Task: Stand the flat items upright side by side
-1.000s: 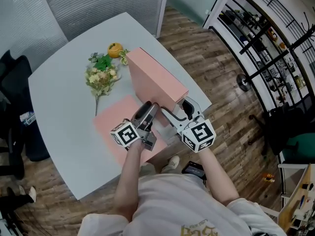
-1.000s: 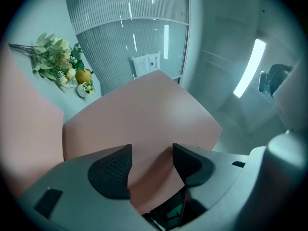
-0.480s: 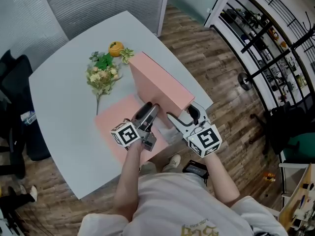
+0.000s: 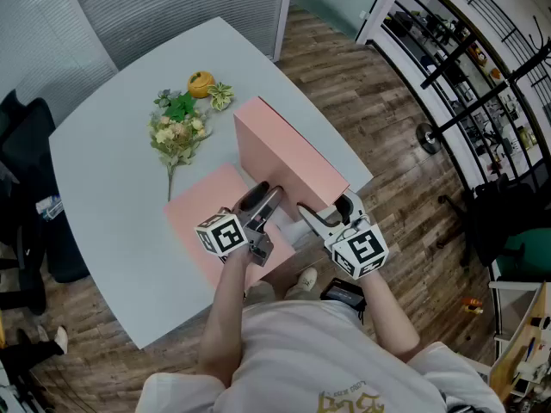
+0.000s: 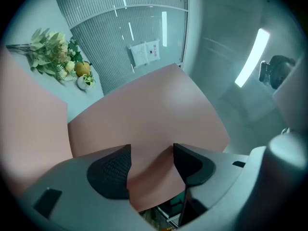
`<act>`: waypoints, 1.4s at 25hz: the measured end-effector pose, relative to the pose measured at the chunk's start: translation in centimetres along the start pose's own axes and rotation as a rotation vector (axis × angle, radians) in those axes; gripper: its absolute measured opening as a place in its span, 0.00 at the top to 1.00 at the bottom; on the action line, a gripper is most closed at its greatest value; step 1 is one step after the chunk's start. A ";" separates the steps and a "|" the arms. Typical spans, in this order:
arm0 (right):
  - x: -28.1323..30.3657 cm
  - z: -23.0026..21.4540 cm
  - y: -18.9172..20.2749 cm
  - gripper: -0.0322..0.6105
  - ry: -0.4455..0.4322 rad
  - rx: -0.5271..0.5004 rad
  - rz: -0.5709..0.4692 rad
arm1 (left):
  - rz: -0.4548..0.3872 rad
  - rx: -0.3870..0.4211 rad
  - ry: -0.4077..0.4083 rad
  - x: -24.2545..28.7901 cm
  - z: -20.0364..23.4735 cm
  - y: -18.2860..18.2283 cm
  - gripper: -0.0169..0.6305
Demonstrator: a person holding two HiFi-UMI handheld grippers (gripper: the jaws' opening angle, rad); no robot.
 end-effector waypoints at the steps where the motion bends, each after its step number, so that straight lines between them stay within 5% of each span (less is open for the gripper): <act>1: 0.0 0.0 0.1 0.46 -0.003 0.003 -0.005 | 0.000 -0.004 0.003 0.0 0.0 0.0 0.57; 27: -1.3 1.5 1.7 0.46 0.102 0.091 0.008 | 0.065 0.007 0.002 -2.7 1.0 -0.5 0.57; 35: -3.7 3.1 4.8 0.46 0.187 0.228 0.012 | 0.102 0.036 0.023 -3.3 0.0 -0.1 0.57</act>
Point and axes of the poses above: the fingertips, and each gripper's own axes: x forward along the fingers, z to its left, y out of its underside, the point moved 10 cm from there along -x, backward along the fingers, and after that the axes turned 7 degrees about z, right-handed, at the moved point
